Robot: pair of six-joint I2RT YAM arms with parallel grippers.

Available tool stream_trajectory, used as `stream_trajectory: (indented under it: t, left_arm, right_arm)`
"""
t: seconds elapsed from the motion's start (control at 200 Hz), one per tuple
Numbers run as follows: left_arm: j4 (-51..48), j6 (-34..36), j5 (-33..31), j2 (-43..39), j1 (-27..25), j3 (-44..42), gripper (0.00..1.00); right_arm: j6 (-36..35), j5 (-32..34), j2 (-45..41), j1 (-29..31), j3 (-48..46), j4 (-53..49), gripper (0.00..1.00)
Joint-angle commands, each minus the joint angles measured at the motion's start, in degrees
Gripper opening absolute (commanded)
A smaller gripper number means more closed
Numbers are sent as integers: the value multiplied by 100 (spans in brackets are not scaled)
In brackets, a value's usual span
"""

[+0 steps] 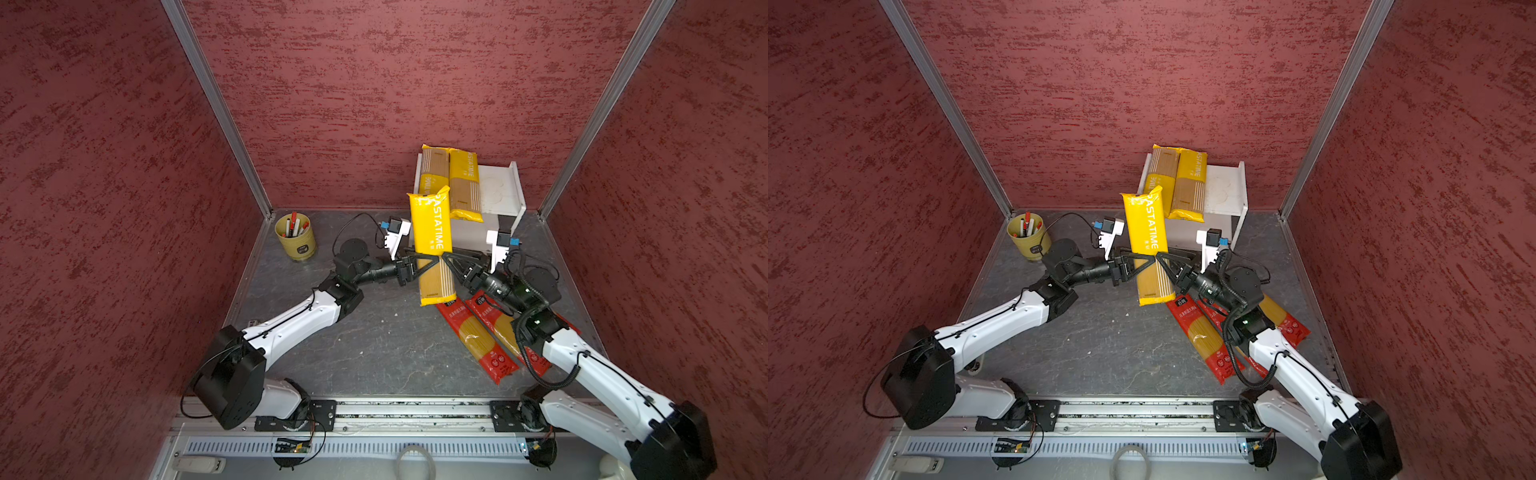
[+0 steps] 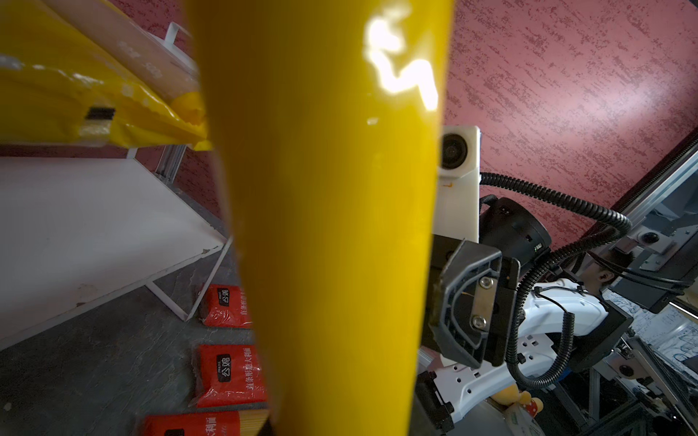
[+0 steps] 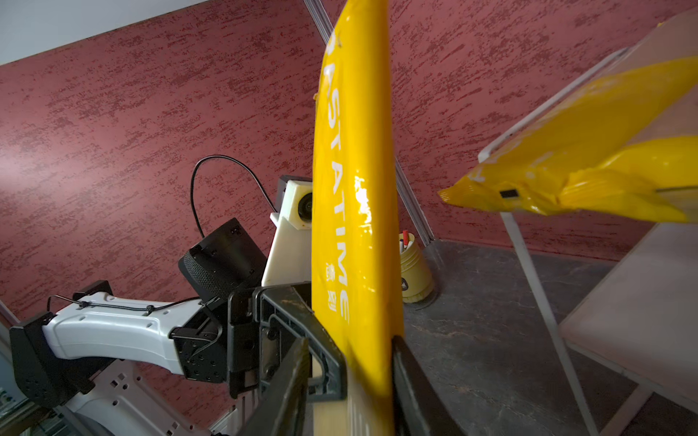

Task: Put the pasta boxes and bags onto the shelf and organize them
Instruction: 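Carry the upright bag with both grippers onto the shelf top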

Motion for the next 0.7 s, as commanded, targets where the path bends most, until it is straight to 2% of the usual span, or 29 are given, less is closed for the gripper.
stream_trajectory:
  t: [0.0,0.235,0.566,0.696]
  left_arm:
    - [373,-28,-381,-93,4,343,0]
    - [330,-397,-713,-27,126,517,0]
    - [394,-928,-843,339,110,1181,0]
    - [503,-1304,-882,588,93,1494,0]
  right_arm:
    - [19,-54,-171,-101,8,-70,46]
    - [341,-107,-275,-428,-195,-280,66]
    - [1625,-610,-49,-602,-693,874,71]
    - [1779,-662,17,-599,-761,1186,70]
